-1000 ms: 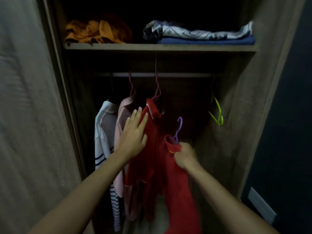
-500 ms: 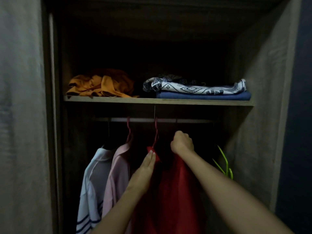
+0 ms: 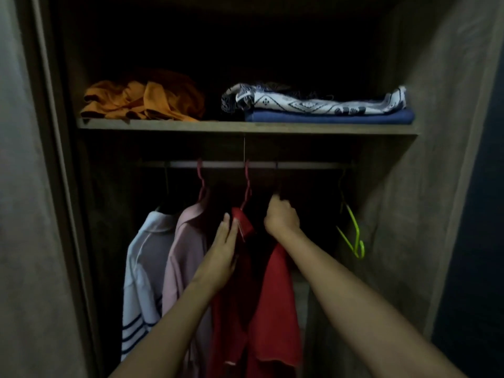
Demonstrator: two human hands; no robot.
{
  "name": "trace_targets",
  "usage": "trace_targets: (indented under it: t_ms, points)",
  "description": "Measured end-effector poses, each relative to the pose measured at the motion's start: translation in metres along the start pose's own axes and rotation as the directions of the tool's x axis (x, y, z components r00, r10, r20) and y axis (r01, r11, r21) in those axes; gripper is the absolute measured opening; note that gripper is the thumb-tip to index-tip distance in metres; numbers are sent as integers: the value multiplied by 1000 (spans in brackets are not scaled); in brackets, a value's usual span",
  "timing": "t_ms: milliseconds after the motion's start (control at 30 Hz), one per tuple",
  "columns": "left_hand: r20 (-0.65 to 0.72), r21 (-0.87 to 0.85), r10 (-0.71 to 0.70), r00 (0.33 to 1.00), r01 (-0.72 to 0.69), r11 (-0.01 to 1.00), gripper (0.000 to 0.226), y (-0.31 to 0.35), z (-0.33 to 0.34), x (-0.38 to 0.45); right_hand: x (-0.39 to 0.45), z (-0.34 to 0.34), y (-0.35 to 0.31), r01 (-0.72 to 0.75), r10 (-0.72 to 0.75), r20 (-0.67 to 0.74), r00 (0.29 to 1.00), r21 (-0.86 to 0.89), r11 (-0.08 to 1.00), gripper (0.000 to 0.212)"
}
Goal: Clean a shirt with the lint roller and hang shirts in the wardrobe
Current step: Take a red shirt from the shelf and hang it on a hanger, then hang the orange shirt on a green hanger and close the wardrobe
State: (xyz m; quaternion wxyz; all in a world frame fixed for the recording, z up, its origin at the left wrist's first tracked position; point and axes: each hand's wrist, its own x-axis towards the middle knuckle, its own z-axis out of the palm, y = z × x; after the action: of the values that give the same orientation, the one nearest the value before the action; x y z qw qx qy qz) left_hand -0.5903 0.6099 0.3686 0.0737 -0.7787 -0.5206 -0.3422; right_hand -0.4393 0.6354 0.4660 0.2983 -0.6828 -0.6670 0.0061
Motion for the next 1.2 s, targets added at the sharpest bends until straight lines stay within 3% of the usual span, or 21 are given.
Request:
trace_targets:
  t_ms: [100, 200, 500, 700, 767, 833, 933, 1000, 1033, 1100, 1200]
  points:
    - [28, -61, -107, 994, 109, 992, 103, -3, -1, -7, -37, 25, 20, 124, -119, -126, 985, 36, 992, 81]
    - [46, -71, -135, 990, 138, 988, 114, 0, 0, -16, -66, 44, 45, 179, -168, -166, 972, 55, 982, 89]
    - [42, -48, -122, 992, 124, 991, 113, 20, 9, -22, -94, 59, 87, 271, -259, -187, 948, 38, 962, 103]
    - [39, 26, -128, 991, 127, 992, 106, 36, -1, -32, -107, 48, 86, 290, -273, -182, 945, 72, 954, 96]
    - [-73, 33, -35, 997, 37, 999, 88, 40, -17, -33, -112, 34, 68, 317, -283, -215, 935, 147, 937, 91]
    - [-307, 131, 96, 947, -58, 990, 71, 39, -53, -22, -113, 9, 36, 419, -360, -277, 891, 192, 887, 88]
    - [-620, 167, 175, 765, -90, 982, 60, 34, -138, 12, -105, -47, -26, 599, -476, -450, 756, 182, 779, 81]
    - [-740, 134, 157, 654, -84, 987, 57, 32, -197, 33, -97, -83, -69, 687, -512, -560, 652, 150, 711, 72]
    - [-760, 131, 142, 634, -64, 989, 56, 30, -223, 43, -91, -99, -90, 719, -521, -600, 607, 136, 682, 68]
    - [-735, 136, 95, 671, 8, 991, 56, 23, -262, 63, -70, -121, -130, 736, -528, -606, 595, 145, 662, 62]
    - [-588, 165, -33, 808, 160, 973, 61, 2, -294, 91, -25, -132, -186, 687, -532, -482, 696, 232, 689, 64]
